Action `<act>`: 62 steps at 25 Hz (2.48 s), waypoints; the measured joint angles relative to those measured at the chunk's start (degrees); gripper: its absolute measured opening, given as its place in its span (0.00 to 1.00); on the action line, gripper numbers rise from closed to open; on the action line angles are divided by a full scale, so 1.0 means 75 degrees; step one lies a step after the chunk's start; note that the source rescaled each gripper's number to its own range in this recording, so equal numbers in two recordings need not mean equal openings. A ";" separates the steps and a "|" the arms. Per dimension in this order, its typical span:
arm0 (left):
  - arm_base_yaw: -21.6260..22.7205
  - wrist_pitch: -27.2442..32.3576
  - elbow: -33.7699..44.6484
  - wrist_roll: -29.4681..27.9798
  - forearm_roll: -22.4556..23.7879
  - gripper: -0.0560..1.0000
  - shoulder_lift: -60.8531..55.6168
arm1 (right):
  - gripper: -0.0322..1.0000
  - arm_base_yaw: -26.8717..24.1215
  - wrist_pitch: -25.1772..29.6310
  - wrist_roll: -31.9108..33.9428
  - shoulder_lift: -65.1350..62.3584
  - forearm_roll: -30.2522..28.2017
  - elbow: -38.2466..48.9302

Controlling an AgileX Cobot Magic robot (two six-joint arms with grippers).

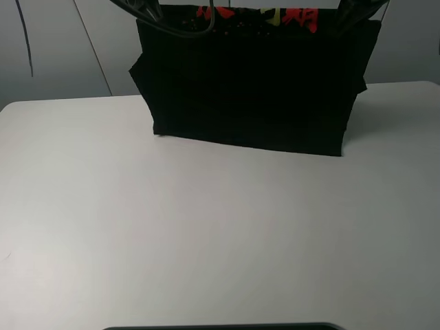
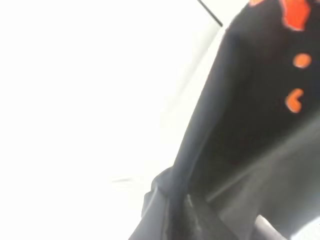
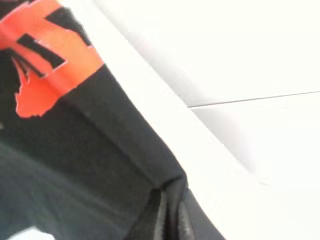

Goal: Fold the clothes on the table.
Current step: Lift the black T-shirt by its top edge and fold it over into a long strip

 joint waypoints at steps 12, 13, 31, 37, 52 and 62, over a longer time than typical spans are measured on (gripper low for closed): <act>0.0000 0.2507 -0.0065 0.0183 -0.1283 0.05 -0.0335 | 0.03 0.0000 0.2370 -0.3042 -0.0790 0.2840 0.0239; 0.0000 0.2545 0.0064 0.0183 -0.1443 0.05 -0.0427 | 0.03 0.0000 0.2456 -0.3202 -0.0878 0.3050 0.0389; 0.0000 0.2567 0.5212 0.0302 -0.2634 0.05 -0.2955 | 0.03 0.1739 0.2581 -0.3528 -0.2498 0.4235 0.4280; 0.0000 0.1785 0.7076 0.0302 -0.2662 0.05 -0.3359 | 0.03 0.1815 0.2581 -0.3476 -0.2498 0.4534 0.4904; 0.0000 -0.2258 0.7505 -0.1408 -0.1552 0.05 -0.3377 | 0.03 0.1690 -0.0719 -0.0872 -0.2473 0.1353 0.4930; 0.0476 -0.3772 0.7505 -0.2258 -0.0756 0.05 -0.2520 | 0.03 0.0778 -0.2717 0.0108 -0.0775 0.1003 0.4930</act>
